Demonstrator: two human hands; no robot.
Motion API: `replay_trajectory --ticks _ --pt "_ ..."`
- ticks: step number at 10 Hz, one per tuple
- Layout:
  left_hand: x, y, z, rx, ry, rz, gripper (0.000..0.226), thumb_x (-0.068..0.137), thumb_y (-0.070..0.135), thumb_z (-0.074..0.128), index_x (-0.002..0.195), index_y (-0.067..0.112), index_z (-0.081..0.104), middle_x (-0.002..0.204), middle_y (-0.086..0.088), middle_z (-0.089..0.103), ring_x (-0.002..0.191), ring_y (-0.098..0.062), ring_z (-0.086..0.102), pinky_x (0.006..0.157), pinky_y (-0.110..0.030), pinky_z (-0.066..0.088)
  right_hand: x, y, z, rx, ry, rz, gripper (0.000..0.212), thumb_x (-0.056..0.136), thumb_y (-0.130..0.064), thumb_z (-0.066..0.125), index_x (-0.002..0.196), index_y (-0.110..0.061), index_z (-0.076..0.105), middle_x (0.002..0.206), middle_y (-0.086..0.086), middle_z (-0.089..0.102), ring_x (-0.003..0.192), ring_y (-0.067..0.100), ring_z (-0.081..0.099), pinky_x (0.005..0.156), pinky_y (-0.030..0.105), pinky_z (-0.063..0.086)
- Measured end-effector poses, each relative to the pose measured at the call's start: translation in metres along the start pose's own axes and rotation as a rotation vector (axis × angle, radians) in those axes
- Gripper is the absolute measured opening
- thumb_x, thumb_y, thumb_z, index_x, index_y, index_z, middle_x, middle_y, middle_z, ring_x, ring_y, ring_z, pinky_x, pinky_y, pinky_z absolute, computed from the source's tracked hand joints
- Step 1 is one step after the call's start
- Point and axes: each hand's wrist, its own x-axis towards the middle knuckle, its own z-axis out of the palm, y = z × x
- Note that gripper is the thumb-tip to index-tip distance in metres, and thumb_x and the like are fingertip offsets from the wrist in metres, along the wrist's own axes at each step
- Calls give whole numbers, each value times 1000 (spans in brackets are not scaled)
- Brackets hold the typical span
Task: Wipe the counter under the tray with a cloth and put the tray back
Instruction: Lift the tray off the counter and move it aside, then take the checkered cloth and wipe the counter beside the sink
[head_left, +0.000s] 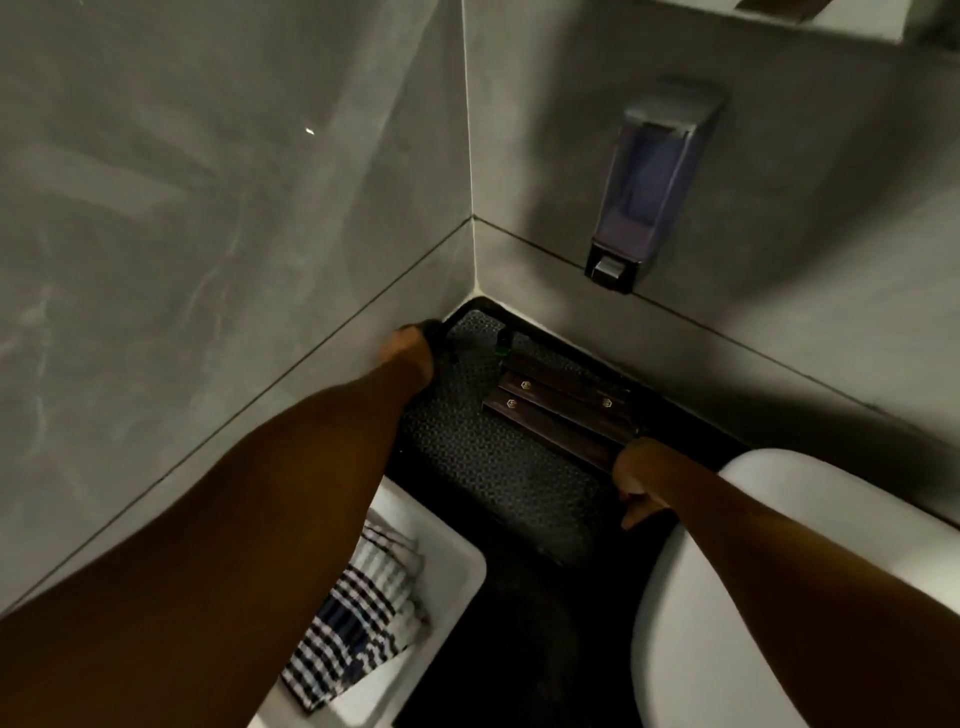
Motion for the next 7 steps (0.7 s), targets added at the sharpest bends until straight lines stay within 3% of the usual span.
replay_trajectory --ticks 2,3,4,5,6,7 --pt "9 -11 40 -46 56 -87 38 101 18 36 131 0 54 135 -22 55 125 -38 52 109 -46 40 14 12 9 -106 -7 22 41 90 6 52 131 9 53 84 2 53 58 12 53 43 17 47" --pt "11 -11 41 -87 60 -111 38 102 18 35 127 0 57 132 -22 57 122 -38 55 105 -43 42 16 11 12 -98 1 30 42 91 3 53 132 9 52 101 10 62 60 12 53 43 14 47" --pt "3 -7 33 -75 11 -49 36 98 16 43 128 0 57 128 -23 59 119 -40 57 102 -44 46 2 -4 11 -210 71 35 44 94 -15 58 132 7 50 134 21 56 100 24 66 82 29 58" --pt "-19 -14 13 -71 4 85 44 91 18 51 135 10 53 130 -20 59 120 -37 57 104 -43 47 -21 -30 19 -337 277 -100 47 95 -17 54 135 4 48 134 24 55 117 39 60 97 44 53" --pt "-67 -34 -8 -165 69 144 45 86 23 54 130 19 57 122 -15 62 112 -34 60 97 -40 51 -43 -71 60 -400 247 -298 46 89 -25 63 129 -2 57 133 20 58 121 39 57 99 43 51" --pt "-139 -74 -14 -215 123 68 24 82 24 59 102 16 70 103 -11 70 96 -31 68 85 -36 55 -74 -101 136 -388 4 -505 45 87 -34 65 120 -4 63 127 16 62 119 35 59 94 36 50"
